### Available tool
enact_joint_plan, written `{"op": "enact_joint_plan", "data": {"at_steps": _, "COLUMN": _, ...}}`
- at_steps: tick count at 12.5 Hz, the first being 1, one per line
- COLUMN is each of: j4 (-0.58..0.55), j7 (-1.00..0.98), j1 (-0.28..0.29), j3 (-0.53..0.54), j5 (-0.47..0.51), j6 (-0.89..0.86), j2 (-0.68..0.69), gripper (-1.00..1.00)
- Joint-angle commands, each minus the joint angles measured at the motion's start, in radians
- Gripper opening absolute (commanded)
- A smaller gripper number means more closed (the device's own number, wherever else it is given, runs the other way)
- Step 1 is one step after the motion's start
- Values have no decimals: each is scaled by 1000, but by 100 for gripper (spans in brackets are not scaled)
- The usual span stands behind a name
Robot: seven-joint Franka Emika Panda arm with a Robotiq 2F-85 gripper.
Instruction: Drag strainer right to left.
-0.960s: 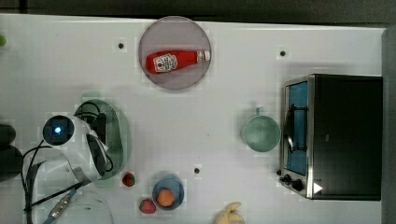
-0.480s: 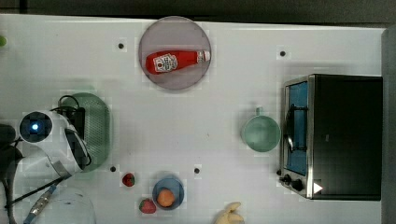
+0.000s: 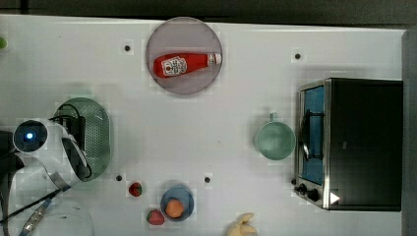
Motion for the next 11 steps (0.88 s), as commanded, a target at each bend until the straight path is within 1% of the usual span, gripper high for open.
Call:
{"op": "enact_joint_plan", "data": {"at_steps": 1, "j4": -10, "j7": -77, "j1": -4, "j3": -38, "j5": -42, "j6": -137, "j2": -126, "gripper": 100}}
{"op": "enact_joint_plan", "data": {"at_steps": 3, "j4": -10, "j7": -197, "j1": -11, "j3": -86, "j5": -42, "j6": -252, "j2": -248, "gripper": 100}}
{"op": "enact_joint_plan", "data": {"at_steps": 5, "j4": -9, "j7": -333, "j1": -22, "j3": -167, "j5": -44, "j6": -369, "j2": -385, "gripper": 100}}
{"op": "enact_joint_plan", "data": {"at_steps": 8, "j4": -8, "j7": -624, "j1": -38, "j3": -343, "j5": -87, "j6": -559, "j2": -579, "gripper": 100}}
{"op": "enact_joint_plan", "data": {"at_steps": 11, "j4": -8, "j7": -950, "j1": -55, "j3": -515, "j5": -143, "j6": -703, "j2": -747, "gripper": 100}}
